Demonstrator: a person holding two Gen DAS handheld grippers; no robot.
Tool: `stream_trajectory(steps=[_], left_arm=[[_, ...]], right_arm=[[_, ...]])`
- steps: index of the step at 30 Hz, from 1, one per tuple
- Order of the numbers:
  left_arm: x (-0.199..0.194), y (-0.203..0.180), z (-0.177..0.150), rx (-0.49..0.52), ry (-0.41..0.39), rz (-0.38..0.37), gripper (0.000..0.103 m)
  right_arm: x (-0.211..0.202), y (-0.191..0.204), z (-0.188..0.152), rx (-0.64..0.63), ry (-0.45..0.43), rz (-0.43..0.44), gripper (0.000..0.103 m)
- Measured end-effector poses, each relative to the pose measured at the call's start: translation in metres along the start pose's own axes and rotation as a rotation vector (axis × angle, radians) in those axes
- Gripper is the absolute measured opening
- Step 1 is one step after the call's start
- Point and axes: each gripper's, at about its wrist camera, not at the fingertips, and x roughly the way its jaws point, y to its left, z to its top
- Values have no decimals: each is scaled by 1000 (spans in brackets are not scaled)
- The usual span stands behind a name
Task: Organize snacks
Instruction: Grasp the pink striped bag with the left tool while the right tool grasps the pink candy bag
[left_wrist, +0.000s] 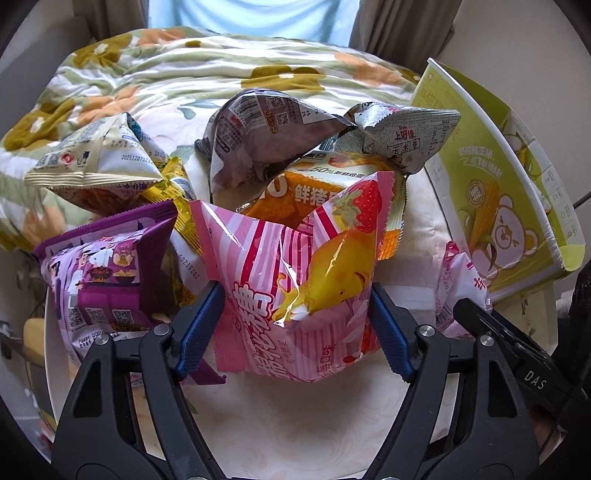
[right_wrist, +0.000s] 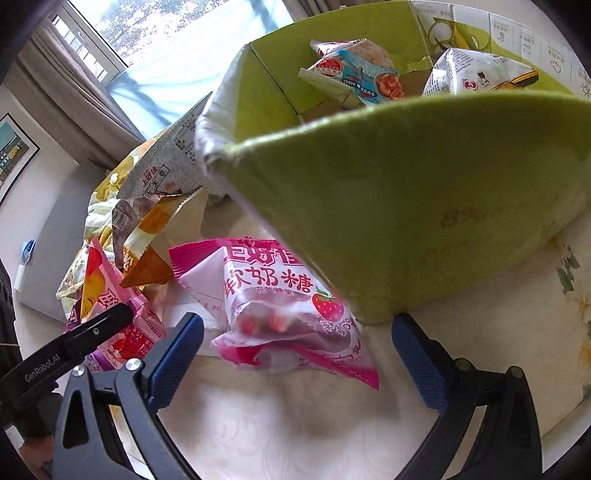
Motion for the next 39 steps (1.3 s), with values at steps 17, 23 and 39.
stream_trajectory(steps=[17,23,39], left_arm=[[-17,-7,-14,51,-7,-2,63],[-25,-6,-19,54,-10,-3,62],[-60,-7,-27,90,-54,-34,62]], right_arm=[[9,-1,-5,59,-12,13,92],[9,8,-11,8,-16,-45,74],[-30,23,-21,-35,-84,17,32]])
